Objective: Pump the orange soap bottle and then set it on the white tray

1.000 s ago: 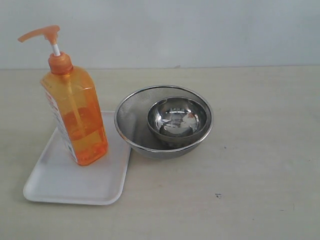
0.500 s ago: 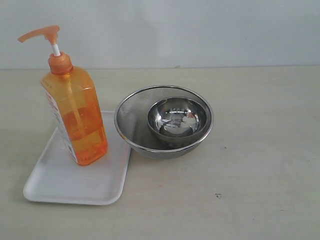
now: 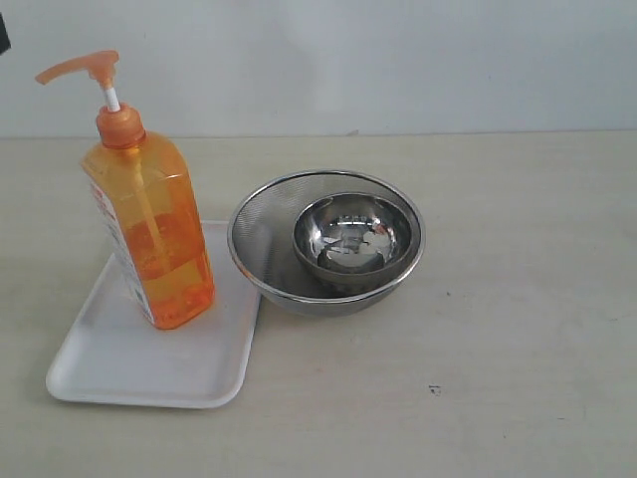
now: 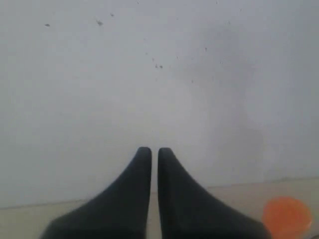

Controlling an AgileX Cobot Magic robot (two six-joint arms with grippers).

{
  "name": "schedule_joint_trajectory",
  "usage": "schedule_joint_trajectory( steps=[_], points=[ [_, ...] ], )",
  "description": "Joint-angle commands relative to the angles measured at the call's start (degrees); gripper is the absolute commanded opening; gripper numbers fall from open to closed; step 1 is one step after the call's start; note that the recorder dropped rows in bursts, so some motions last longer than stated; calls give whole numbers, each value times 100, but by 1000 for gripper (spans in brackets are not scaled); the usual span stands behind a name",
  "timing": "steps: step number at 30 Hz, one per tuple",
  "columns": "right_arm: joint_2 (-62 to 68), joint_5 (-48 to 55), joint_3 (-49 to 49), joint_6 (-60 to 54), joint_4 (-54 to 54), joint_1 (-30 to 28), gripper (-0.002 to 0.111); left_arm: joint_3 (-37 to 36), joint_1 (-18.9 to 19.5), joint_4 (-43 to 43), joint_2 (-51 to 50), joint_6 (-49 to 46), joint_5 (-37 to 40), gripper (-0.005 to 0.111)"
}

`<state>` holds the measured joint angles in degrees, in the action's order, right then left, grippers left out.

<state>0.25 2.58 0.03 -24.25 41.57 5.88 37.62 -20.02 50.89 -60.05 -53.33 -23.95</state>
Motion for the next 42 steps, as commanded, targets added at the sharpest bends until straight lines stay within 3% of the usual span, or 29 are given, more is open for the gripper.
schedule_joint_trajectory(
  steps=[1,6,34,42],
  points=[
    [-25,-15,-3,-9,-22,-21,0,39,42,-885,-293,847,351,5],
    [-25,-15,-3,-9,-22,-21,0,39,42,-1613,-478,1804,439,5],
    [-25,-15,-3,-9,-22,-21,0,39,42,-1575,-362,2424,1616,5],
    [-25,-15,-3,-9,-22,-21,0,39,5,-1575,50,2594,1525,5]
  ],
)
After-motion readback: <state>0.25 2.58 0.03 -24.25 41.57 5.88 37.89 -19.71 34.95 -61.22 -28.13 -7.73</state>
